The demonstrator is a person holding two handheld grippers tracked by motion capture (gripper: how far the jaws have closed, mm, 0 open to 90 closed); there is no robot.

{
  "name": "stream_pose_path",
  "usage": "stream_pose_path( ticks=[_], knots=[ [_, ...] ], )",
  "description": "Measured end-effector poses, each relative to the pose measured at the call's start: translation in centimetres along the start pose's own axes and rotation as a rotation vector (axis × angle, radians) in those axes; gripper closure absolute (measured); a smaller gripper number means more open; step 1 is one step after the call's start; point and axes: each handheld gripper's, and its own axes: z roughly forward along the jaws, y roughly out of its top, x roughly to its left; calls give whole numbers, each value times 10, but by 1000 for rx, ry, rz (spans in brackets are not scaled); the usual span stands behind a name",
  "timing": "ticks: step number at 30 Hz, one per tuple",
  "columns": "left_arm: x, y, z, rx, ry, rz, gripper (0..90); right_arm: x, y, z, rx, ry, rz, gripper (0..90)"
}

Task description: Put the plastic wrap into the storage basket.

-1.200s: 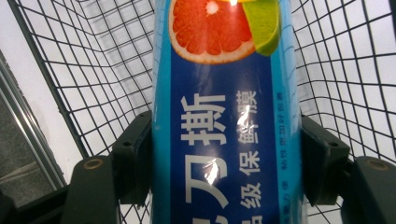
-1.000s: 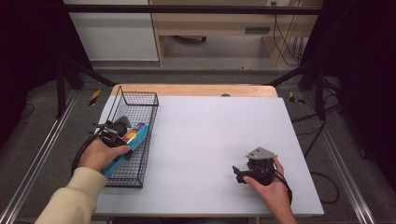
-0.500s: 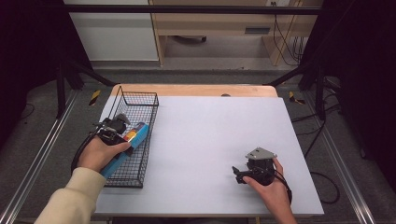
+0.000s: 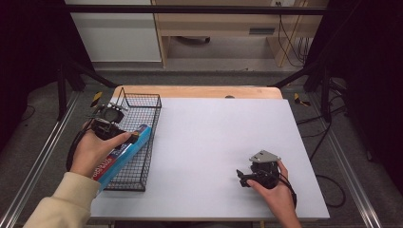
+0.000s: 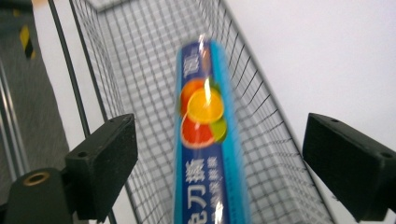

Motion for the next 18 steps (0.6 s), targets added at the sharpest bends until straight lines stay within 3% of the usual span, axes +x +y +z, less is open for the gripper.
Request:
stream_pose_path(
  ticks=[4, 9, 15, 18],
  knots=[
    [-10, 0, -11, -95, -29, 18, 84, -1, -1, -1, -1, -16, 2, 85],
    [-37, -4, -20, -233, -118, 50, 73, -3, 0, -7, -31, -49, 28, 78],
    [-81, -9, -10, -323, -207, 145, 67, -9, -3, -12, -43, -95, 55, 66],
    [-108, -11, -2, -340, -232, 212, 67, -11, -4, -14, -44, -127, 68, 66]
  ],
)
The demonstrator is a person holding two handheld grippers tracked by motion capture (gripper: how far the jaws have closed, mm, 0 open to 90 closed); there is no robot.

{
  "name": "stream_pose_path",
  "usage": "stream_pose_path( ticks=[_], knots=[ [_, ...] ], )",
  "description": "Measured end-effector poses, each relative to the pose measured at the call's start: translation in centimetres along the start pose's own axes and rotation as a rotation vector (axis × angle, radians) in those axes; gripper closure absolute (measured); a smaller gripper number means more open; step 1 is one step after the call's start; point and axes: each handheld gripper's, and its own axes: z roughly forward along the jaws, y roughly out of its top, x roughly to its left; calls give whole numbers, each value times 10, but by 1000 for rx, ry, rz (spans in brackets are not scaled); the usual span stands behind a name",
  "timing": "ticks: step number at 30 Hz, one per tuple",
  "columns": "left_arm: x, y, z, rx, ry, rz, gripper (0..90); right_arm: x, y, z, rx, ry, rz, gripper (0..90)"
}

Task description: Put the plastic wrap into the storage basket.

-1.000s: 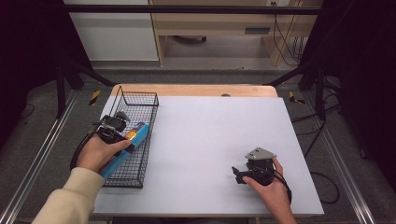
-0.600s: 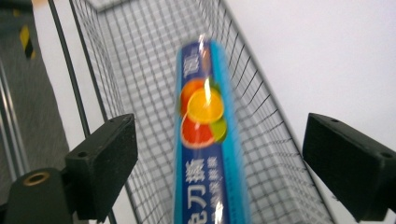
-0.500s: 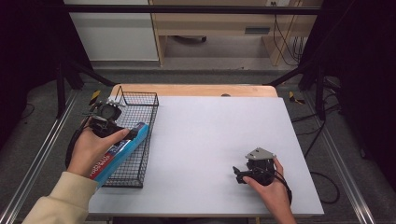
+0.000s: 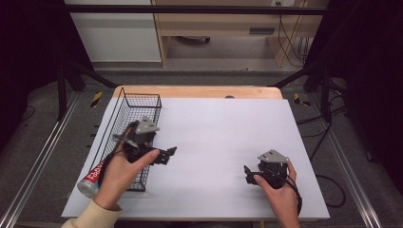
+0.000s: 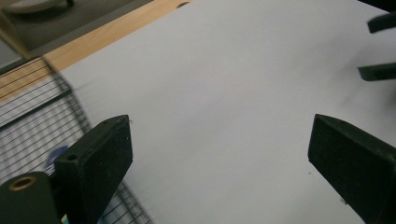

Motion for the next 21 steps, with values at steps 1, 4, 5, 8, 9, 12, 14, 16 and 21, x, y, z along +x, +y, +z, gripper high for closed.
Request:
stream_pose_path(
  ticks=[1, 4, 5, 8, 9, 12, 14, 16, 21],
  knots=[
    [-7, 0, 4, -5, -13, 13, 67, -1, 0, -1, -2, -11, 4, 66],
    [-26, -3, 18, -23, -44, 44, 67, -3, -1, -3, -2, -35, 24, 66],
    [-33, -6, 25, -21, -47, 60, 67, -4, -2, -4, -4, -40, 27, 66],
    [-45, -16, 41, 0, -78, 73, 67, -7, -4, -8, -12, -65, 65, 68],
    [-47, -22, 48, -1, -90, 72, 68, -7, -4, -10, -13, -68, 74, 69],
    [-52, -34, 62, -5, -86, 79, 70, -6, -8, -15, -21, -78, 94, 72],
    [-55, -42, 70, -26, -89, 67, 72, -5, -9, -16, -16, -77, 99, 72],
    [-57, -49, 77, -23, -72, 78, 76, -5, -10, -13, -5, -81, 96, 77],
    [-61, -66, 86, -14, -54, 80, 78, -5, -9, -5, 9, -72, 85, 79]
  ],
)
